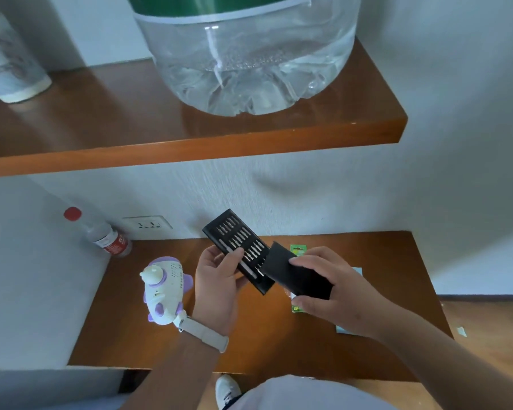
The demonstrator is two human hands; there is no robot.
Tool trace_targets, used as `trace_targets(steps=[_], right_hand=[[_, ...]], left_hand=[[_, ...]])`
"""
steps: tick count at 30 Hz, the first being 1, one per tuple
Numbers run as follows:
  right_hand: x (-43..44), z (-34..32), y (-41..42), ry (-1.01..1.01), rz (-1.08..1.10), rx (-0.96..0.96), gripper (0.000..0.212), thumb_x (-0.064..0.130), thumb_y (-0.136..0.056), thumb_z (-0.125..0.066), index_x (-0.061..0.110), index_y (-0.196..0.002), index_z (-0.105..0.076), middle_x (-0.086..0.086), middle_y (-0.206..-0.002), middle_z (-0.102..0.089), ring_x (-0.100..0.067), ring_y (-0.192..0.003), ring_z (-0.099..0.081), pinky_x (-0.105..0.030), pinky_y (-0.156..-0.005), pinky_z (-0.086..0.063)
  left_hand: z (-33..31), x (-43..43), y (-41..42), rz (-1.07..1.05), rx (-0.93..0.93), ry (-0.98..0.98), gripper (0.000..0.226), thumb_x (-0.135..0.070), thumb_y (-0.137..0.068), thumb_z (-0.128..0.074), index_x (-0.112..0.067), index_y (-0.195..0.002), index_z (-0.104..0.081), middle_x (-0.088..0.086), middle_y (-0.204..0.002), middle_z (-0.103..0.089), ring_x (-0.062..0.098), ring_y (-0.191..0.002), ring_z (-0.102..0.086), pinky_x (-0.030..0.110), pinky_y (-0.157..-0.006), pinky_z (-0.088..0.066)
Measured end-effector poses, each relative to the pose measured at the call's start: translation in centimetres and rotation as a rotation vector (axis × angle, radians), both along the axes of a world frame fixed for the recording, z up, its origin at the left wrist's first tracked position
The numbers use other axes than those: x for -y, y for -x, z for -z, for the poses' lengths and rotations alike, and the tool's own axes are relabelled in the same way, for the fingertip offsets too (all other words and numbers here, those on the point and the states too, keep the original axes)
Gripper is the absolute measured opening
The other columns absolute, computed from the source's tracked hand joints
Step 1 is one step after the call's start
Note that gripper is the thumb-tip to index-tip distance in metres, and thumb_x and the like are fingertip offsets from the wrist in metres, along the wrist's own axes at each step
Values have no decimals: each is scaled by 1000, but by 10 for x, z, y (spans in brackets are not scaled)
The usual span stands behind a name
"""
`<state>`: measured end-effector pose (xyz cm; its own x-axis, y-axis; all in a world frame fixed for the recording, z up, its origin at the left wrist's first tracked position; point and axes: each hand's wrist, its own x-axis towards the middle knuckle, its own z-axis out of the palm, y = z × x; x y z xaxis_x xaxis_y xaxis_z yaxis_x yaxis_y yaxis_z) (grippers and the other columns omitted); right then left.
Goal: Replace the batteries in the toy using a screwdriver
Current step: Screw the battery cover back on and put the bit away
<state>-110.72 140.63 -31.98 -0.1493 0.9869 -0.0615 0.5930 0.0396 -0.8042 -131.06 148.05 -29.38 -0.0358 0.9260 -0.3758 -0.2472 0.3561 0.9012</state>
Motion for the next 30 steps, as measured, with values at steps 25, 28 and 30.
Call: trace_targets(steps=[25, 28, 30], right_hand=[[-5, -8, -15, -334, -37, 377, 59, 63, -82, -49, 31, -131, -57, 2, -125, -56, -10, -107, -51, -22, -81, -51], [-8, -9, -10, -369, -32, 390, 57, 60, -82, -51, 27, -128, -60, 0, -121, -59, -15, -103, -57, -24, -79, -51], [-10, -7, -7, -378, -23, 391, 56, 58, -83, -53, 27, -128, -60, 0, -121, -60, -16, -103, -58, -29, -79, -54]], left_hand=[[-10, -6, -2, -92, 28, -70, 28, -5, -97, -60, -6, -123, -50, 19, -118, -68, 31, -101, -72, 36, -72, -61], [-6, -2, -6, -66, 21, -68, 33, -6, -96, -61, -7, -127, -49, 17, -120, -67, 32, -107, -70, 40, -76, -62], [-5, 1, -9, -67, 20, -54, 33, -6, -96, -61, -8, -127, -49, 16, -121, -66, 32, -109, -70, 42, -79, -62]])
